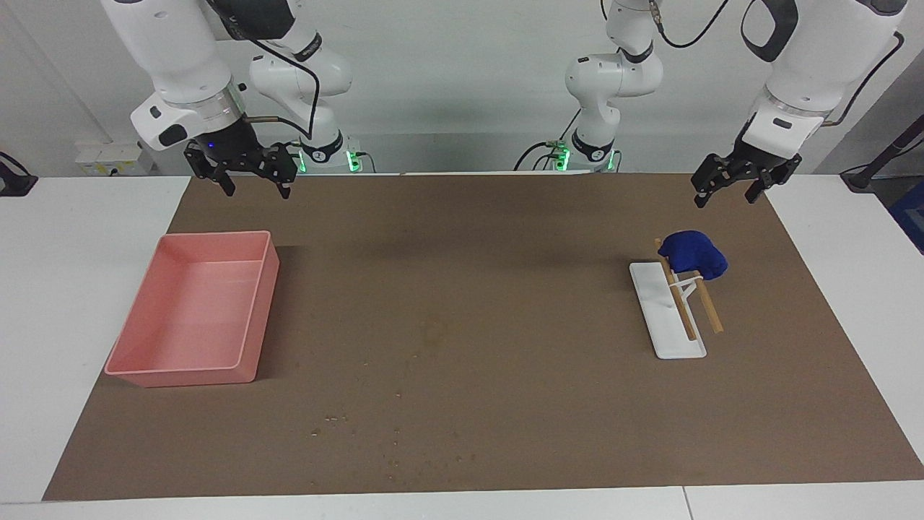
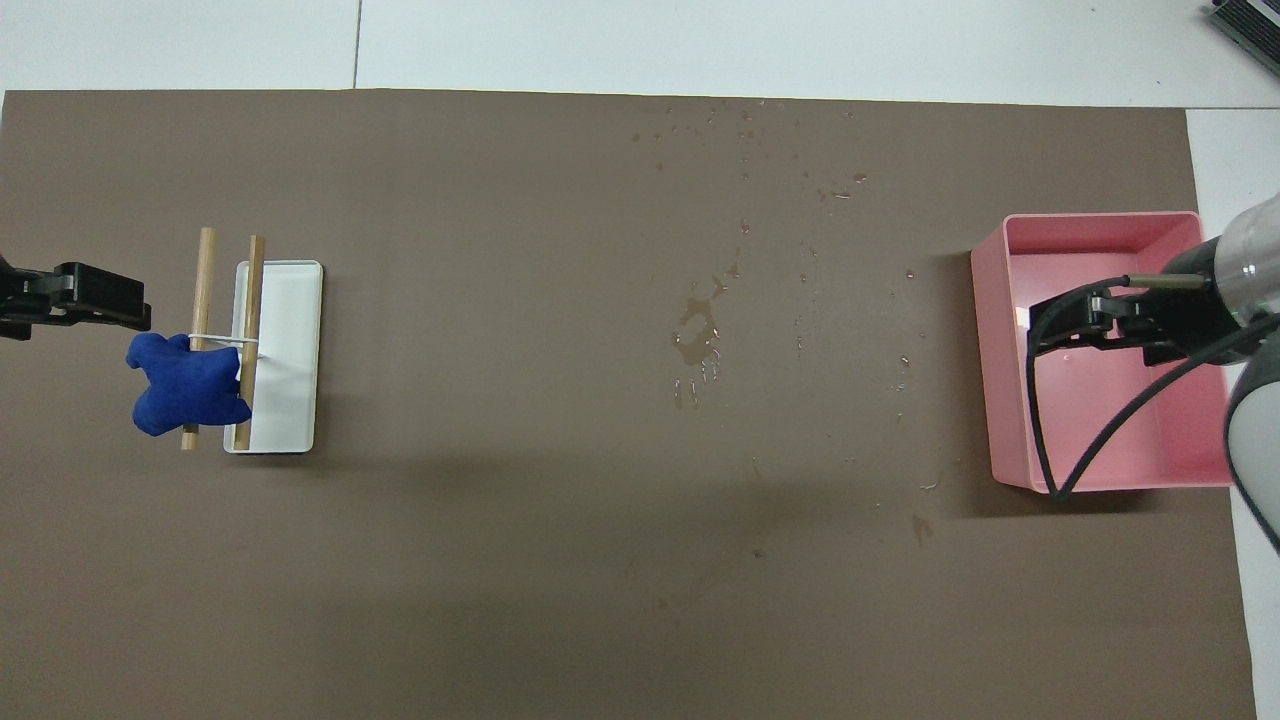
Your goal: Wipe water with towel using both arms
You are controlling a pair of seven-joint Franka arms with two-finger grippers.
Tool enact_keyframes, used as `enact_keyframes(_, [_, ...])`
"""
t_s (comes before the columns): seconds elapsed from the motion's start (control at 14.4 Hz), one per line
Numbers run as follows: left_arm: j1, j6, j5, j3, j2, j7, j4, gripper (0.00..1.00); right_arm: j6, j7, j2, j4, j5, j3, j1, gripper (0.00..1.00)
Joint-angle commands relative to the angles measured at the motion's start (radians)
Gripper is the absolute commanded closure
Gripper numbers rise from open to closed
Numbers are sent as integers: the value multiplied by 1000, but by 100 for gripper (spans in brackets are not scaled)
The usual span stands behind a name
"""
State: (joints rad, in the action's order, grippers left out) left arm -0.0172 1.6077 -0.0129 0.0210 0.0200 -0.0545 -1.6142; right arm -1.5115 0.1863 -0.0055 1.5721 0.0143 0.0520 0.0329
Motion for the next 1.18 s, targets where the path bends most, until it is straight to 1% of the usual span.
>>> enact_keyframes(0.0, [-7,-18,-19,-4,14,15,-6,0,-15,1,-25,31,16,5,-11,0])
enact_keyframes(0.55, [-6,-14,-18,-4,17,2,-12,0,-13,7,-27,31,15,5,-10,0])
enact_keyframes(0.76, [-4,-8,-18,-4,17,-39,-15,0,-27,1,-25,28,-13,5,-8,0])
enact_keyframes(0.97, [8,41,-16,-4,47,-126,-84,0,-38,-4,-27,34,-45,6,-10,0])
enact_keyframes(1.11, [10,113,-18,-7,78,-245,-159,0,-36,-4,-27,34,-45,6,-8,0])
